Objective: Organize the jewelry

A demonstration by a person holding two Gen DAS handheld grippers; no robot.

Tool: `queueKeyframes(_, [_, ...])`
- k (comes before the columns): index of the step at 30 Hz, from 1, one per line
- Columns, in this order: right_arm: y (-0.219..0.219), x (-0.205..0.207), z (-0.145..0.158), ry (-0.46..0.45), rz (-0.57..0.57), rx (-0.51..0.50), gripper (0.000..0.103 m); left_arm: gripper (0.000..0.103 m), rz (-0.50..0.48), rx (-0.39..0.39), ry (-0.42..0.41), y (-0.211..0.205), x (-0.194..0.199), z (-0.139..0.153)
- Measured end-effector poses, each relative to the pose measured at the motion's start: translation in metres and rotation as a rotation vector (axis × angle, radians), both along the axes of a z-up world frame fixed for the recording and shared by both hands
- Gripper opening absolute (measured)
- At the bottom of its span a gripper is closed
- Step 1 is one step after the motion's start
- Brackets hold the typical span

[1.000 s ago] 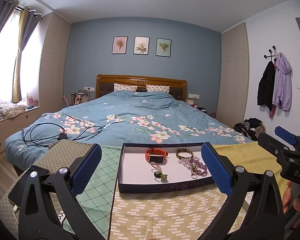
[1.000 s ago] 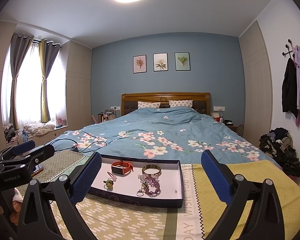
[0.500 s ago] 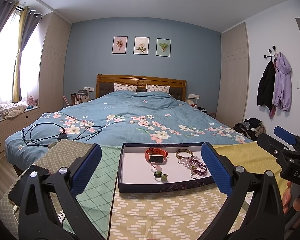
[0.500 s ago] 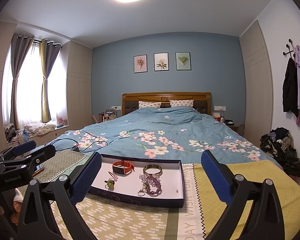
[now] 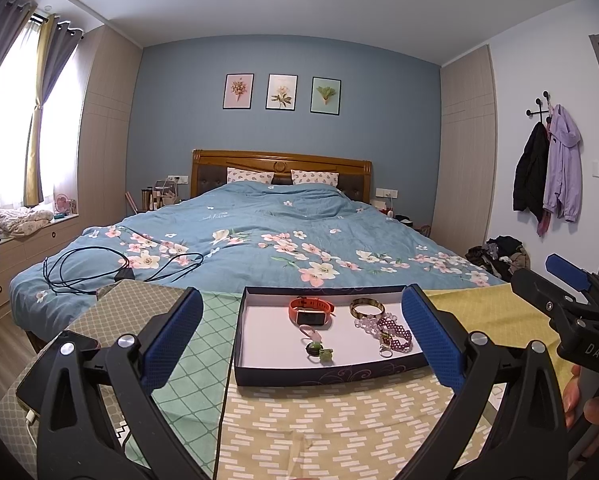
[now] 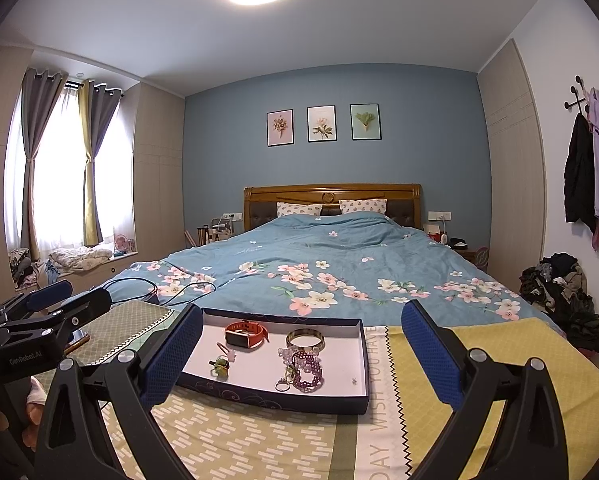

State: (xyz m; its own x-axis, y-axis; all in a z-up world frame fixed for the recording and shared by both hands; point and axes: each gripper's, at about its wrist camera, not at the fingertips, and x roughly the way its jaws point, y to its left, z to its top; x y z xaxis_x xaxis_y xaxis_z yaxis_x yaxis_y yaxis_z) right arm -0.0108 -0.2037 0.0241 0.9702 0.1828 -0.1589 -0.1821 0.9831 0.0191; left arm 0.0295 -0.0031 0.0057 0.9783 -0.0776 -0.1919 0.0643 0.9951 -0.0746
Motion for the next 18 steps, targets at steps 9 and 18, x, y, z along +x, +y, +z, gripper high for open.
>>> queueKeyframes(9, [-0.0028,-0.0026,-0.0004,0.000,-0.001,0.004,0.096,0.098,-0.002,0.000,0.001,-0.0012,-0.0004,0.0001])
queueKeyframes(18, [-0.0024,-0.0028,-0.0024,0.001,-0.001,0.002,0.096,0.098,-0.002,0.001,0.000,-0.0014,-0.0004,0.0002])
